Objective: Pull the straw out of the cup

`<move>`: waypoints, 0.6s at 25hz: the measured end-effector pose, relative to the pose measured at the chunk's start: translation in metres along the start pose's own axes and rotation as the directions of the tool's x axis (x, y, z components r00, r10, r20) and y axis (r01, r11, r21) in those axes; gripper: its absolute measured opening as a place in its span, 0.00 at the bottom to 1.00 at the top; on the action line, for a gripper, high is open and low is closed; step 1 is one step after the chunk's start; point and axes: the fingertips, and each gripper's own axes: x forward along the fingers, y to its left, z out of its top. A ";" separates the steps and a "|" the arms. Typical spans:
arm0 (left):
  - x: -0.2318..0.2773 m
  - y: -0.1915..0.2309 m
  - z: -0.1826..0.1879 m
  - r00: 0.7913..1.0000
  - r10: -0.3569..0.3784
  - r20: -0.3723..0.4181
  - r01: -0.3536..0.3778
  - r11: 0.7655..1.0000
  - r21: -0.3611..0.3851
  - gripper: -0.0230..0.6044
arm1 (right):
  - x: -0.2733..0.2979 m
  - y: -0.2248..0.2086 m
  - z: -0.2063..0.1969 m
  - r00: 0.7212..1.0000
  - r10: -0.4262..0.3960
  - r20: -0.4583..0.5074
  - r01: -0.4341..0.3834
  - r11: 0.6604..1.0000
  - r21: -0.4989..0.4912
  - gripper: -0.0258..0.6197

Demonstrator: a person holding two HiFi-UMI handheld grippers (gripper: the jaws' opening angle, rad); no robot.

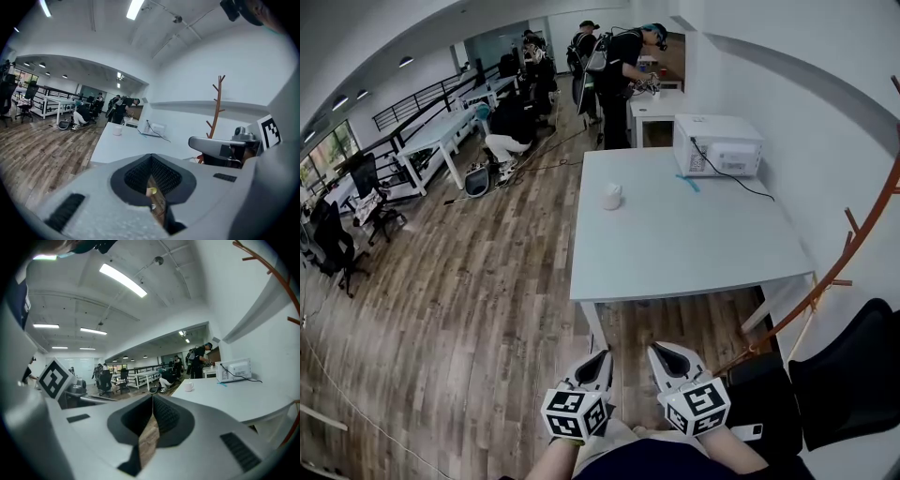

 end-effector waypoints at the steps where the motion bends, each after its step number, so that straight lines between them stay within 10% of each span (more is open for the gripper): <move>1: 0.000 -0.002 -0.001 1.000 -0.002 0.000 0.002 1.000 0.002 0.07 | -0.001 0.001 0.001 1.000 0.006 0.003 -0.006 1.000 0.001 0.09; 15: 0.011 -0.011 -0.011 1.000 0.001 -0.017 -0.001 1.000 0.007 0.07 | -0.008 -0.006 -0.009 0.999 0.040 -0.012 -0.040 0.999 0.024 0.09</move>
